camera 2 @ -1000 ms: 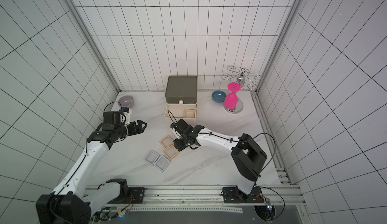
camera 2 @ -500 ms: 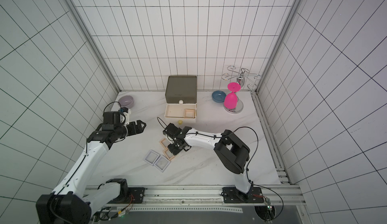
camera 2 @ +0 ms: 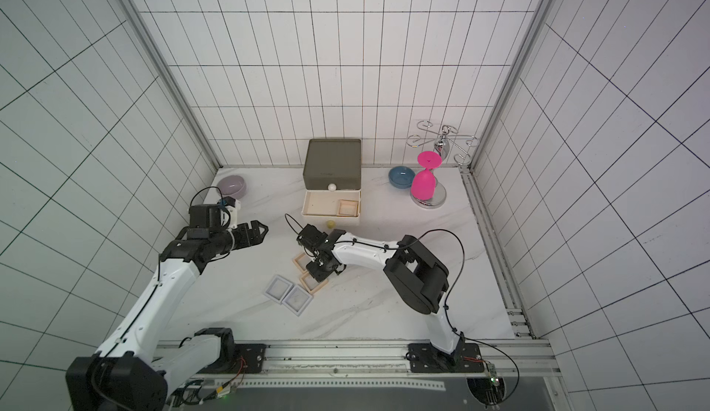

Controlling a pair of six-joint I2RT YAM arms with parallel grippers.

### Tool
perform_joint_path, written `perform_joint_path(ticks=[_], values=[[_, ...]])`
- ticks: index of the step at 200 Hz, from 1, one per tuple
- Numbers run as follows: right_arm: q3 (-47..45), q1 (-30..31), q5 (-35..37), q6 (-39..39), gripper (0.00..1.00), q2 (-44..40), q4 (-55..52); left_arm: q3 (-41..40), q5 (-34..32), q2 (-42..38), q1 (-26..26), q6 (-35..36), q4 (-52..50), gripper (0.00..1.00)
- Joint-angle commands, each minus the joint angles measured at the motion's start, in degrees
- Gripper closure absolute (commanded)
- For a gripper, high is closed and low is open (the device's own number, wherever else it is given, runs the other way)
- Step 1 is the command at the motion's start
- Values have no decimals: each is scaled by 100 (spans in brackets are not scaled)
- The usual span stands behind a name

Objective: Place the brooch boxes into the drawer by color
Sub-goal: Pick up the brooch box from the center of the board, then place the brooch box in the drawer.

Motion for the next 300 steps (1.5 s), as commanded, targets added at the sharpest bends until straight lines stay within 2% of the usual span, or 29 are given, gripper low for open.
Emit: perform_joint_path(ticks=[1, 34, 64, 97, 160, 208, 246, 300], values=[[270, 28, 176, -15, 80, 140, -240, 37, -10, -78, 18, -15, 32, 6], [343, 28, 176, -20, 82, 194, -311, 28, 0, -79, 20, -15, 36, 6], [345, 28, 179, -6, 91, 183, -329, 36, 14, -70, 18, -15, 42, 6], [287, 28, 178, 16, 95, 36, -316, 37, 22, -71, 13, -15, 45, 6], [237, -50, 59, 63, 95, -1305, -16, 44, 37, -70, 25, -24, 50, 6], [686, -794, -179, 504, 95, -2096, -23, 34, 34, -96, 18, -41, 48, 6], [1521, -1457, 223, 1095, 96, -1783, -416, 32, 61, -95, 17, -41, 48, 6], [2288, -1554, 846, 1749, 96, -950, -523, 18, 39, -131, 9, -43, 43, 6]])
